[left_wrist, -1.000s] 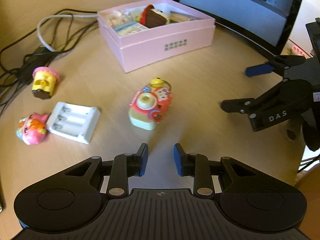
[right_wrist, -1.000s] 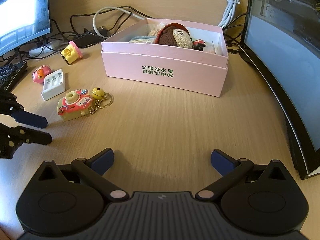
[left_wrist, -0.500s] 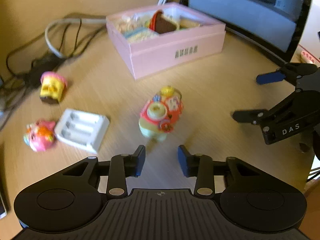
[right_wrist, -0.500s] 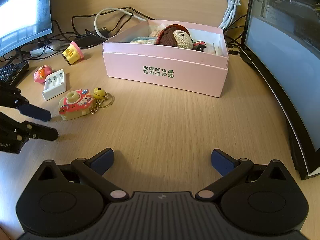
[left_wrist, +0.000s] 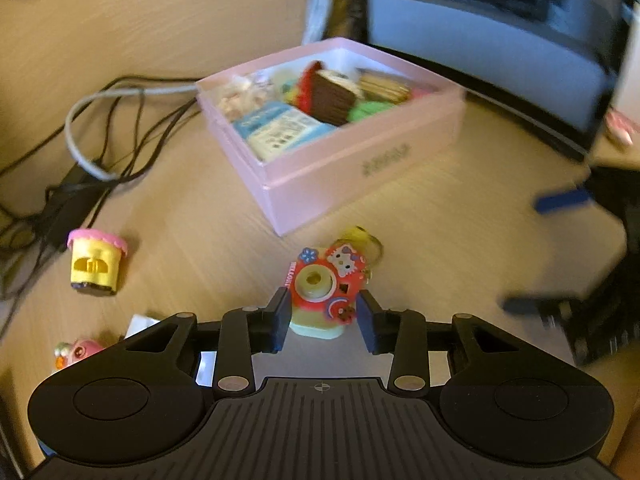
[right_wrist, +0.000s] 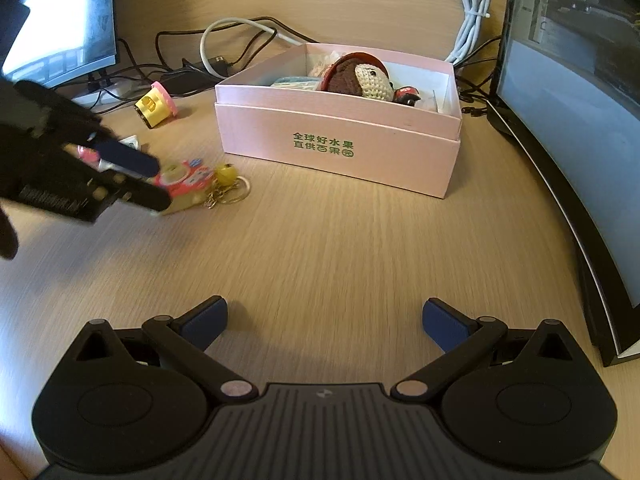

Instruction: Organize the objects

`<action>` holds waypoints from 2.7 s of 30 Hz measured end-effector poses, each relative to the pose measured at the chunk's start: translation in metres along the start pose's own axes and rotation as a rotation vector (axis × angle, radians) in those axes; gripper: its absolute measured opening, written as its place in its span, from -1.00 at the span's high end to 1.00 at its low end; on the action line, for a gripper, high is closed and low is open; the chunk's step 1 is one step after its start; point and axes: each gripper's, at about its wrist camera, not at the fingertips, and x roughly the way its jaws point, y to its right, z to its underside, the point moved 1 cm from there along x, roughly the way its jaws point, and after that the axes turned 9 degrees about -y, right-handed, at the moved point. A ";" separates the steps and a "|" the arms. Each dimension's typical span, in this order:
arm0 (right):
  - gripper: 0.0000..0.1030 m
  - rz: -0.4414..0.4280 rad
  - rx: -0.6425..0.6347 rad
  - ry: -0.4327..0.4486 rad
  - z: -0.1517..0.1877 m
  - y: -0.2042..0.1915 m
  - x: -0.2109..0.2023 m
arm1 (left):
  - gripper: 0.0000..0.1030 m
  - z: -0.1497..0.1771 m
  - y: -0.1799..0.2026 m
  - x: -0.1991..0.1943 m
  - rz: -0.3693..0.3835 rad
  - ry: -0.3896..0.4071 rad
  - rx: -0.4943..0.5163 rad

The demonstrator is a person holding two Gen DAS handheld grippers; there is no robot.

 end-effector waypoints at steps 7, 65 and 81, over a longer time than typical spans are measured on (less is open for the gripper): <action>-1.00 -0.006 -0.009 0.020 0.003 0.001 -0.001 | 0.17 -0.018 -0.022 0.015 0.007 0.036 -0.141; -0.71 0.002 -0.128 0.112 -0.047 -0.026 -0.019 | 0.35 0.028 -0.084 -0.053 -0.183 0.040 -0.794; -0.78 -0.026 -0.169 0.057 -0.030 -0.039 -0.015 | 0.29 0.023 -0.046 -0.006 -0.262 0.022 -0.753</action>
